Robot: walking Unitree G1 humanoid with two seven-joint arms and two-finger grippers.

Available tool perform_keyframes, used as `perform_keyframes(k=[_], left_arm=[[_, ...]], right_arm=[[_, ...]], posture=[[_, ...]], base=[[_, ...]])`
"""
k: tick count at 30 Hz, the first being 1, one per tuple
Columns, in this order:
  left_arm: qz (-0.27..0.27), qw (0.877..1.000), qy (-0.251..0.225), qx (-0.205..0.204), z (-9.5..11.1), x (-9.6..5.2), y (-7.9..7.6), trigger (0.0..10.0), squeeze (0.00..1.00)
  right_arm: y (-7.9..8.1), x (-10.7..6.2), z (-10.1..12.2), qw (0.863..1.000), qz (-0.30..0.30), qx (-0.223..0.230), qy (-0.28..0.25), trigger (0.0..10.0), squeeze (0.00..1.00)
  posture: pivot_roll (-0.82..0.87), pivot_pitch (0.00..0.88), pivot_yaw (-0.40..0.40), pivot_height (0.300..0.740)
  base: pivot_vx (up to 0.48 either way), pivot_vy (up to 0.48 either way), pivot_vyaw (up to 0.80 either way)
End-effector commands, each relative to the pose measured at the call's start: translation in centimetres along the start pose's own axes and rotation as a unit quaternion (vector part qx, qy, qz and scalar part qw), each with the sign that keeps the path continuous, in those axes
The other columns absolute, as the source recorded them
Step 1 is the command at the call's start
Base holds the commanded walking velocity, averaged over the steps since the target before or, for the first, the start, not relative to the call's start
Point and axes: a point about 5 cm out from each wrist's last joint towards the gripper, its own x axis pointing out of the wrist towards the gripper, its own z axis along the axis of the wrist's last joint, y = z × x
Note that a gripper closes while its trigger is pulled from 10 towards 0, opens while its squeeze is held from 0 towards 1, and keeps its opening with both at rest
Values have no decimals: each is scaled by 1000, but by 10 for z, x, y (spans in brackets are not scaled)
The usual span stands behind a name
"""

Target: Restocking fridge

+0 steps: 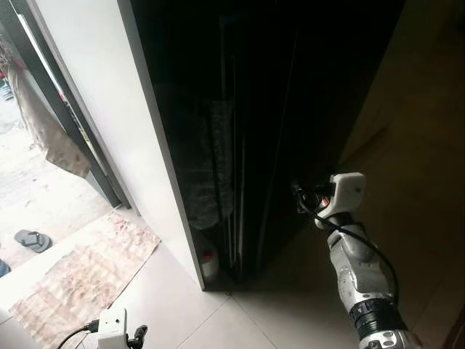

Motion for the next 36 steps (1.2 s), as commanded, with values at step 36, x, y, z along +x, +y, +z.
perform_keyframes(k=[36], left_arm=[[9, 1000, 9, -5, -3, -1, 5, 10000, 0]], right_arm=[[46, 57, 26, 967, 237, -81, 43, 10000, 0]], posture=[[3, 74, 46, 740]], base=[[0, 0, 0]])
